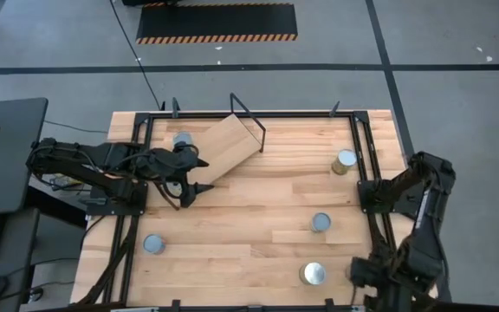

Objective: Pick and place cans onto a shelf
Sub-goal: Put the canned pears on the shelf

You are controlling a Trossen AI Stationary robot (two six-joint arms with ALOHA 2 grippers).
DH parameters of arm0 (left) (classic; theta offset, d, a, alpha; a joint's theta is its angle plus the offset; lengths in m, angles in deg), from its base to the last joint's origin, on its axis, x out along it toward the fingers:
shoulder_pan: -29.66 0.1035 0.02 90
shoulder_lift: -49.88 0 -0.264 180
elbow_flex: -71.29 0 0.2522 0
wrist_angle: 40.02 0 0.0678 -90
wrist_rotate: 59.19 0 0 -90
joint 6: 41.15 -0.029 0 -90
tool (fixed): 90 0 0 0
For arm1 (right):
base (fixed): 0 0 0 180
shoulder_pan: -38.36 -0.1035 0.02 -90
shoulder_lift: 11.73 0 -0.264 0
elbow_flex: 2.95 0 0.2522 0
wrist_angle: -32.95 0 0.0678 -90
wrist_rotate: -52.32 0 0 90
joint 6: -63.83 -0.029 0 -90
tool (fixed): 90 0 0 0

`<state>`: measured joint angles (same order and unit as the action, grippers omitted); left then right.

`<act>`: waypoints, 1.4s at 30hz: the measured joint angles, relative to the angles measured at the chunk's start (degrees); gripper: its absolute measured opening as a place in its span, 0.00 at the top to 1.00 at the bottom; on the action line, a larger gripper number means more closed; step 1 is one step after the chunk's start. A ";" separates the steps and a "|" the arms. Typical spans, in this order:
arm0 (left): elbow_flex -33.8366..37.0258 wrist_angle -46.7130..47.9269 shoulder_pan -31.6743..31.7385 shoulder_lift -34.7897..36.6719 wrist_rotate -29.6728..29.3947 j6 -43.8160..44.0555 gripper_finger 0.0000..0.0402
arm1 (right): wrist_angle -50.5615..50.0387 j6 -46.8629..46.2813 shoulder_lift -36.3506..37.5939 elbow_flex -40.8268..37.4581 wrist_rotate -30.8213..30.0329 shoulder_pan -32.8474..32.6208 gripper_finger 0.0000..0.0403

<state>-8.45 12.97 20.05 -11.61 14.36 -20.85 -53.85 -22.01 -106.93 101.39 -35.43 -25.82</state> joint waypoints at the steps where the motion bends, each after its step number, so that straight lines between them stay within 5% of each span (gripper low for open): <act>1: 0.00 -0.02 0.00 0.00 -0.31 0.04 0.12 | -0.01 1.43 -0.33 0.00 0.65 -0.60 0.11; 7: 0.00 -0.11 0.06 -0.02 -3.90 0.07 0.12 | -1.81 0.62 -2.31 -0.04 6.85 -1.68 0.11; 11: 0.00 -0.50 0.04 -0.02 -2.25 0.03 0.12 | -2.18 -0.02 -2.30 -0.09 1.80 -0.14 0.12; 16: 0.00 -1.78 0.04 -0.02 -1.96 0.05 0.12 | -0.25 20.04 -2.31 -0.10 -7.90 3.99 0.13; 20: 0.00 -1.49 0.04 -0.04 -1.56 0.72 0.12 | 0.70 33.98 -2.30 -2.08 -9.99 10.03 0.11; 29: 0.00 -0.45 0.04 -0.04 3.15 2.49 0.12 | 15.69 57.67 -2.32 -9.38 -0.79 21.58 0.02; 42: 0.00 0.41 0.04 -0.04 3.18 3.03 0.12 | 21.22 81.72 -2.30 -14.55 1.28 21.83 0.02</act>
<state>-8.45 13.38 20.09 -11.65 17.54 -17.82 -32.62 59.71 -109.23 86.85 -34.15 -4.00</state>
